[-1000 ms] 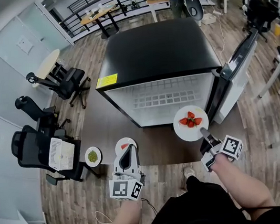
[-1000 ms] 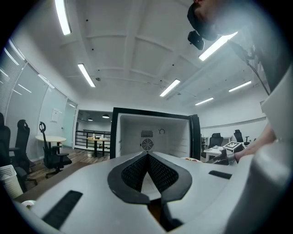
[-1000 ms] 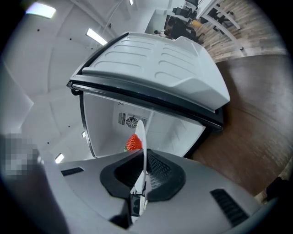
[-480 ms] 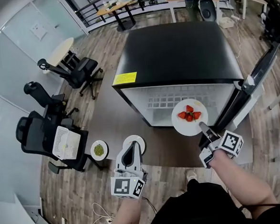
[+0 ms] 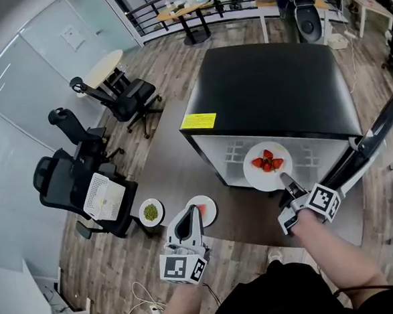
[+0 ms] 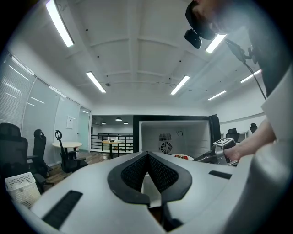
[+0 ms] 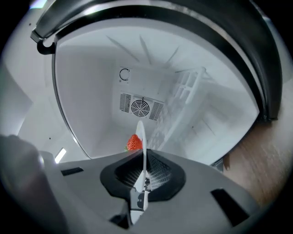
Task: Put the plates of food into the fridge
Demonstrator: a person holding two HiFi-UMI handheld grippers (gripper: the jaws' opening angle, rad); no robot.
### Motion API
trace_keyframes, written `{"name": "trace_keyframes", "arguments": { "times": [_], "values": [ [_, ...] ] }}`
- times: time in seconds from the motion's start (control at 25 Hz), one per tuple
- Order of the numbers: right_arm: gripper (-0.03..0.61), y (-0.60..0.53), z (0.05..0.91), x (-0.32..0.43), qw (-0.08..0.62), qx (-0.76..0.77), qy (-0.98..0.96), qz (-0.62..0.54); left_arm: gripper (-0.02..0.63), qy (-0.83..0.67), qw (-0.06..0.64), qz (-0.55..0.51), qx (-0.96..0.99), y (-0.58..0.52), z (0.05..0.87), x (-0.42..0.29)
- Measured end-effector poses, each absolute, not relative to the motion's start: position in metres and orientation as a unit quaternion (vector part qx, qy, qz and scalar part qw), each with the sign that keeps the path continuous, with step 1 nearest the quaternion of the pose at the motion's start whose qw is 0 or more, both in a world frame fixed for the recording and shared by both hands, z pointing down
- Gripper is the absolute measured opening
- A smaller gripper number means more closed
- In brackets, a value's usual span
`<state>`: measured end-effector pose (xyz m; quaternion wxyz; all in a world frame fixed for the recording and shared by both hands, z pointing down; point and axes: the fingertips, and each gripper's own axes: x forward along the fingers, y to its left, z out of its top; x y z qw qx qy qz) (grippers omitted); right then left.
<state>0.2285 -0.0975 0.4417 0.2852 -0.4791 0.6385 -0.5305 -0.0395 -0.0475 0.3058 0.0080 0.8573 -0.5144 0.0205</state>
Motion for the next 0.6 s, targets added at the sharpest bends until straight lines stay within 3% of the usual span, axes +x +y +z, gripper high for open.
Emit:
{"name": "trace_keyframes", "arguments": {
  "times": [0.6],
  "values": [
    [0.017, -0.163, 0.441, 0.196, 0.288, -0.479, 0.613, -0.559, 0.003, -0.553, 0.017, 0.039, 0.832, -0.064, 0.306, -0.083]
  ]
}}
